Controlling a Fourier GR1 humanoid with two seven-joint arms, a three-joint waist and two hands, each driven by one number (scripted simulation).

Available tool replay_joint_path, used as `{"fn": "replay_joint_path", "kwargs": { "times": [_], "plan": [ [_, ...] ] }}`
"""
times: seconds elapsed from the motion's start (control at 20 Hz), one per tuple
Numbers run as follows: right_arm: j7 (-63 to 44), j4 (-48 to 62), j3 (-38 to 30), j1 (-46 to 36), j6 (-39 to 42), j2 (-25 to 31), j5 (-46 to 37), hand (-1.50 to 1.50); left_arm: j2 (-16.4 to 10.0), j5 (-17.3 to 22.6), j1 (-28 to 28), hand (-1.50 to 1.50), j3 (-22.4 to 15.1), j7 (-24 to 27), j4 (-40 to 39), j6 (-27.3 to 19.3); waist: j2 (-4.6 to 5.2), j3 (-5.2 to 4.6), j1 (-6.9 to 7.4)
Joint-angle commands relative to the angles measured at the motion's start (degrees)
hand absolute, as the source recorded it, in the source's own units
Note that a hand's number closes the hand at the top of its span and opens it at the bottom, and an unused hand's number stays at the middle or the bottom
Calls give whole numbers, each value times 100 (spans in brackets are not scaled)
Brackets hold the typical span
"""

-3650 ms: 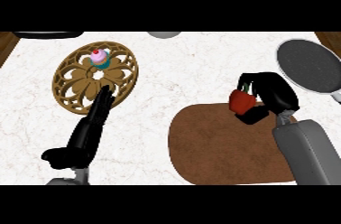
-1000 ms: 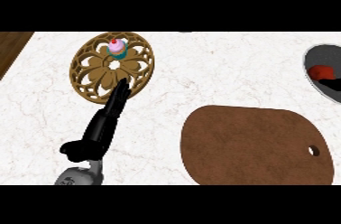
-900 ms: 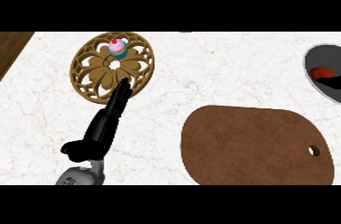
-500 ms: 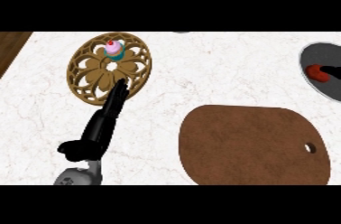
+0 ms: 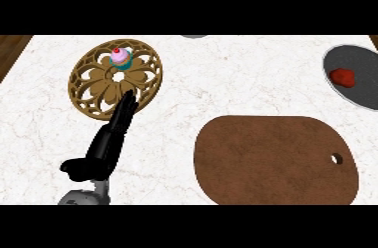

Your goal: Pick the bell pepper from the cutting board and place it in the pan

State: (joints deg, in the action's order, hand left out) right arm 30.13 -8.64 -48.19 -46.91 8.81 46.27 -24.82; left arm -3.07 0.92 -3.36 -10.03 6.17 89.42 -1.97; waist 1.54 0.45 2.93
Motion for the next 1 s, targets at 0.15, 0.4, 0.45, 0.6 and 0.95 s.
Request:
{"fn": "replay_joint_path", "kwargs": {
  "times": [0.15,0.4,0.45,0.6,0.95],
  "plan": [
    [890,29,-75,853,1531,334,188,-150,-74,51,121,0,84,51,135,45,-31,3,-55],
    [1242,-136,21,987,1690,247,172,-150,107,-82,62,0,-154,-309,360,-92,-46,0,-25],
    [1259,-127,69,1150,1732,321,131,-150,-12,-34,30,0,63,-114,193,-57,-43,-5,-55],
    [1471,-161,86,1335,1617,266,138,-150,36,-65,366,0,-128,33,259,12,-43,0,-21],
    [1425,-230,313,1482,1799,248,147,-150,33,-86,194,0,-13,-216,276,-46,-95,-20,-139]
  ]
}}
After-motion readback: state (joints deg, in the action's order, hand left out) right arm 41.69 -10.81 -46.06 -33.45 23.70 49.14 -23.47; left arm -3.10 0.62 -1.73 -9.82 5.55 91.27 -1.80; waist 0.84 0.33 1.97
